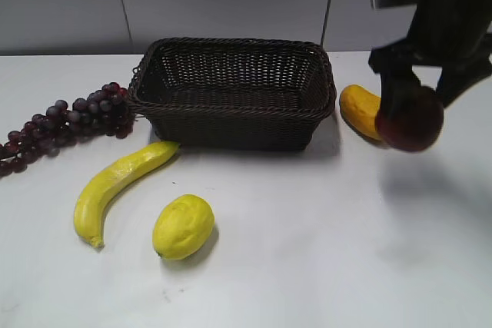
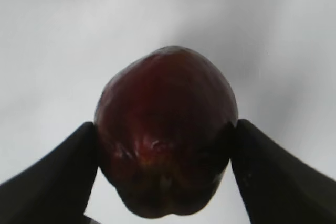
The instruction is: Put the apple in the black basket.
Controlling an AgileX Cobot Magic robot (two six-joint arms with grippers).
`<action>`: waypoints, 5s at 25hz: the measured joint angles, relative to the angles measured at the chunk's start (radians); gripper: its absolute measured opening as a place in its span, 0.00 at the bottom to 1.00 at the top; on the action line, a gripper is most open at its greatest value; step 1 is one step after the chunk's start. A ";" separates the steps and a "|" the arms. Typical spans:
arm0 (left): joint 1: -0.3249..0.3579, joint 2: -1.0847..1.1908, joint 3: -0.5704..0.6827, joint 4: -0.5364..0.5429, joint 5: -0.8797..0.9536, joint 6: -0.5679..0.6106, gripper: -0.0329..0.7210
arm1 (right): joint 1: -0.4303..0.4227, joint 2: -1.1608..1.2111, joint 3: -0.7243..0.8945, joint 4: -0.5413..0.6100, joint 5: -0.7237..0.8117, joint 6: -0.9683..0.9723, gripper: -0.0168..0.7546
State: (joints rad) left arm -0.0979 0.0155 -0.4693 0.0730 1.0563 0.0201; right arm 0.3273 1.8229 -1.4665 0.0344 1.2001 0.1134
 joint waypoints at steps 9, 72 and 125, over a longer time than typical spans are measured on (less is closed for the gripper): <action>0.000 0.000 0.000 0.000 0.000 0.000 0.36 | 0.019 0.114 -0.384 0.156 0.009 -0.040 0.75; 0.000 0.000 0.000 0.000 0.000 0.000 0.36 | 0.203 0.508 -1.015 0.050 0.019 -0.011 0.81; 0.000 0.000 0.000 0.000 0.000 0.000 0.32 | -0.210 -0.885 0.780 0.076 -0.116 -0.093 0.79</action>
State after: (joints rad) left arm -0.0979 0.0155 -0.4693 0.0730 1.0563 0.0201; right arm 0.1177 0.9378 -0.6866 0.1102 1.0842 0.0200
